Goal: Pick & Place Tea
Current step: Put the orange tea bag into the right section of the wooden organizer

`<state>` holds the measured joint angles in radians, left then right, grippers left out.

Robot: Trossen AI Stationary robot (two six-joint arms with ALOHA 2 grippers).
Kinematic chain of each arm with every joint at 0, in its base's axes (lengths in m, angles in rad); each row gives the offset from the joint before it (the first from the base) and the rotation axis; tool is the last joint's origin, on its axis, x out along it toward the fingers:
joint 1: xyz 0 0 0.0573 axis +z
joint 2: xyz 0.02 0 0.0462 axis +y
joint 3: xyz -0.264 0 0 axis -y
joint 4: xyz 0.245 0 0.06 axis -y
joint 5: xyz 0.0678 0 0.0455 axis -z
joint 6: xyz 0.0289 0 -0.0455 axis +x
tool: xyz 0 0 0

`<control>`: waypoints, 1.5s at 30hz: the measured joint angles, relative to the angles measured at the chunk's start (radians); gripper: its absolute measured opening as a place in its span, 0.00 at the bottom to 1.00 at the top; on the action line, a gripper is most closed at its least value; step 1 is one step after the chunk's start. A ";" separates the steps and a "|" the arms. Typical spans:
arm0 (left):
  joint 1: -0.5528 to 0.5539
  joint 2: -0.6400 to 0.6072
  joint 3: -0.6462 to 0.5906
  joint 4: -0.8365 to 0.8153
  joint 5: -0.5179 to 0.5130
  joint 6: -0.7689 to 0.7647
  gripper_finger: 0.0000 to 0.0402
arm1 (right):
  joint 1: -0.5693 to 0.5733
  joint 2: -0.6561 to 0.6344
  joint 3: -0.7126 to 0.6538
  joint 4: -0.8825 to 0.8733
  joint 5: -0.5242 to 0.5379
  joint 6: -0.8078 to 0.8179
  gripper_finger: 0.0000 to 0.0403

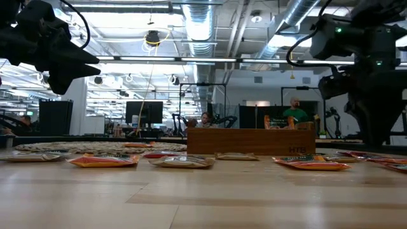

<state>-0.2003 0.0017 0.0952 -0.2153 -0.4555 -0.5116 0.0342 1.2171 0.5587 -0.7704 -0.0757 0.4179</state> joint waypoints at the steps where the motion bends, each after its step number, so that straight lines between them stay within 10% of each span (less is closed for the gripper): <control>1: 0.000 0.000 0.000 0.000 0.000 -0.002 0.33 | -0.008 0.000 0.000 0.000 0.000 0.001 0.44; 26: 0.000 0.000 0.000 0.000 0.000 -0.002 0.33 | -0.039 0.171 0.008 0.014 -0.029 0.030 0.45; 45: 0.000 0.000 0.000 0.000 0.000 -0.002 0.33 | -0.034 0.091 0.000 0.022 -0.051 0.046 0.08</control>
<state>-0.2005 0.0018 0.0952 -0.2150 -0.4555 -0.5133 -0.0002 1.3080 0.5584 -0.7483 -0.1271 0.4640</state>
